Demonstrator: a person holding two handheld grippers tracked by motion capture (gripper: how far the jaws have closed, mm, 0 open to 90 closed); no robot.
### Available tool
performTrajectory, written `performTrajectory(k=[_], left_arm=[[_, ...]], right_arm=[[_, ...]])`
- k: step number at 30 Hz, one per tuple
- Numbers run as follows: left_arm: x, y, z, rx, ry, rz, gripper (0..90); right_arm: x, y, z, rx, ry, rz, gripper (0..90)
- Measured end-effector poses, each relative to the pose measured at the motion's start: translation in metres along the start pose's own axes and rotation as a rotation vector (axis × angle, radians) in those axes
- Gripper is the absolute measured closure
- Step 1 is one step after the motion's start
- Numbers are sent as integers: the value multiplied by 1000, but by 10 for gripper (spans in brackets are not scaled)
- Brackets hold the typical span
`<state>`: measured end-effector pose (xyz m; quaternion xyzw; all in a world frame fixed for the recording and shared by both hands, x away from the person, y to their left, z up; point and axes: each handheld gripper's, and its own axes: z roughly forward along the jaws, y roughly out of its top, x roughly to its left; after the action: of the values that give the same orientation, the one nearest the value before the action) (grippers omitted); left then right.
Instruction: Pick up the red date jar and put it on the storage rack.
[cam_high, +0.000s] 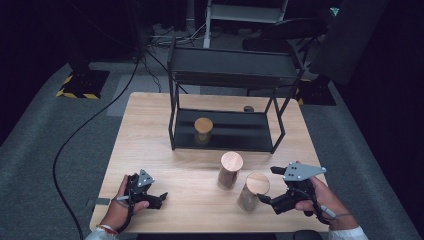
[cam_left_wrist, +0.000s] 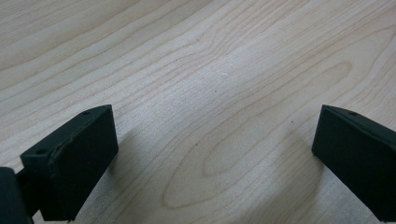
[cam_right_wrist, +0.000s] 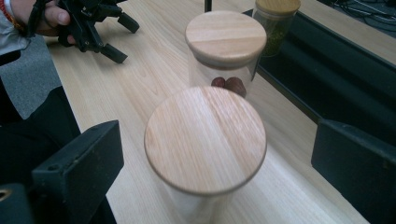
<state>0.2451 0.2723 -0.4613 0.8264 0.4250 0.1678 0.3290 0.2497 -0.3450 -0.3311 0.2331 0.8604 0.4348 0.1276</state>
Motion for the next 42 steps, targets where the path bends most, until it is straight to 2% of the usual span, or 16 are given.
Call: performTrajectory(k=[3, 20, 32, 42], left_arm=[[0, 0, 0, 0, 0, 0, 0], [0, 0, 0, 1, 0, 0, 0], [0, 0, 0, 1, 0, 1, 0], [0, 0, 0, 1, 0, 1, 0]], right_arm=[[0, 7, 4, 6, -9, -9, 23], [-11, 40, 33, 53, 23, -53, 23], [-18, 66, 54, 125, 27, -86, 23], [-28, 82, 69, 165, 28, -96, 23]])
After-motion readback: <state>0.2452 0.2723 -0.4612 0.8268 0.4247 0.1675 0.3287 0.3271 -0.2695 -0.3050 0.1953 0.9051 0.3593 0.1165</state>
